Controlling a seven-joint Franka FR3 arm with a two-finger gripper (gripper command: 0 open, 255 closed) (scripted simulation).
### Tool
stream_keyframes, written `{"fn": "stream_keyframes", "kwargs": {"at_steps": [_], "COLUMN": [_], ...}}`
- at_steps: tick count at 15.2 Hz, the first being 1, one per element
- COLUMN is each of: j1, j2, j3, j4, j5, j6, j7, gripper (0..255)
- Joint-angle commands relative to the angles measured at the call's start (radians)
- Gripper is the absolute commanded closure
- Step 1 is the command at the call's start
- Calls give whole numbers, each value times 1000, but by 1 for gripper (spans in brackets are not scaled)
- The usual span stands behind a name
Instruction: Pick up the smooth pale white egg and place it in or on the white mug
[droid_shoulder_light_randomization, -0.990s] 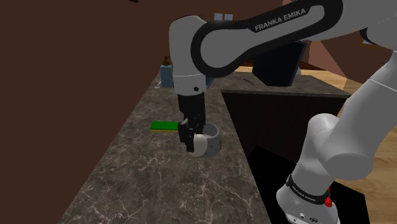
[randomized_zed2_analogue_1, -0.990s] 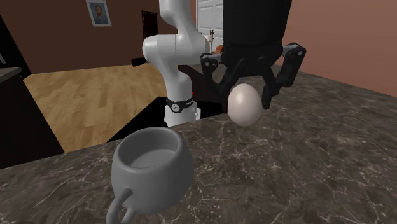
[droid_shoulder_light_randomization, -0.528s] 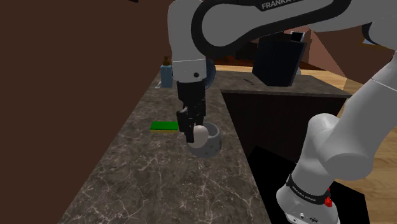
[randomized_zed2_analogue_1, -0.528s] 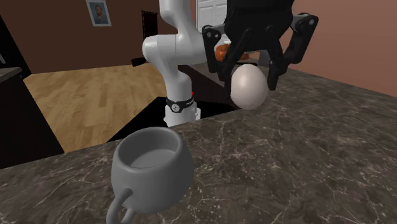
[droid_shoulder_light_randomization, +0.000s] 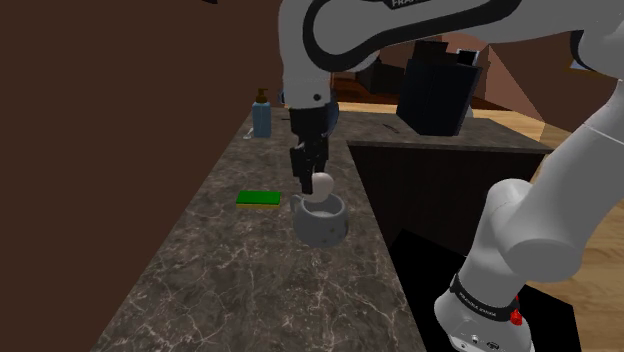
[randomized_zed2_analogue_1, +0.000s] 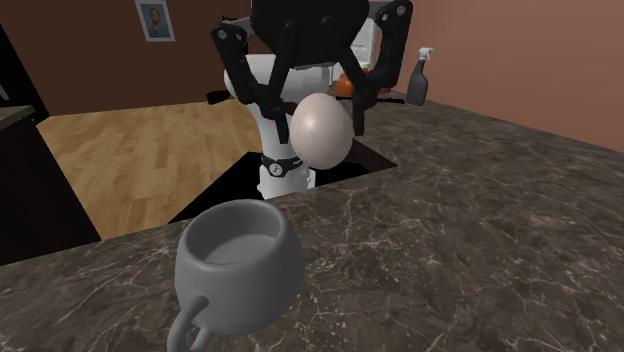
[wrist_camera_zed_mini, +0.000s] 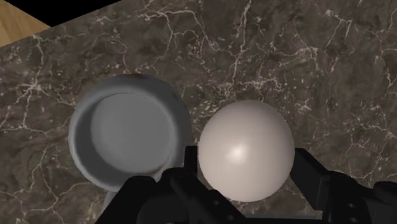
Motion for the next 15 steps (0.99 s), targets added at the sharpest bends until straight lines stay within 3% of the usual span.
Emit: {"fn": "stream_keyframes", "kwargs": {"at_steps": [1, 7, 15], "j1": [-21, -87, -86], "j2": [20, 91, 106], "j3": [-29, -118, -116], "j4": [18, 101, 10], "j5": [-19, -73, -71], "j6": [-4, -33, 74], "j7": [-45, -181, -189], "gripper": [255, 255, 255]}}
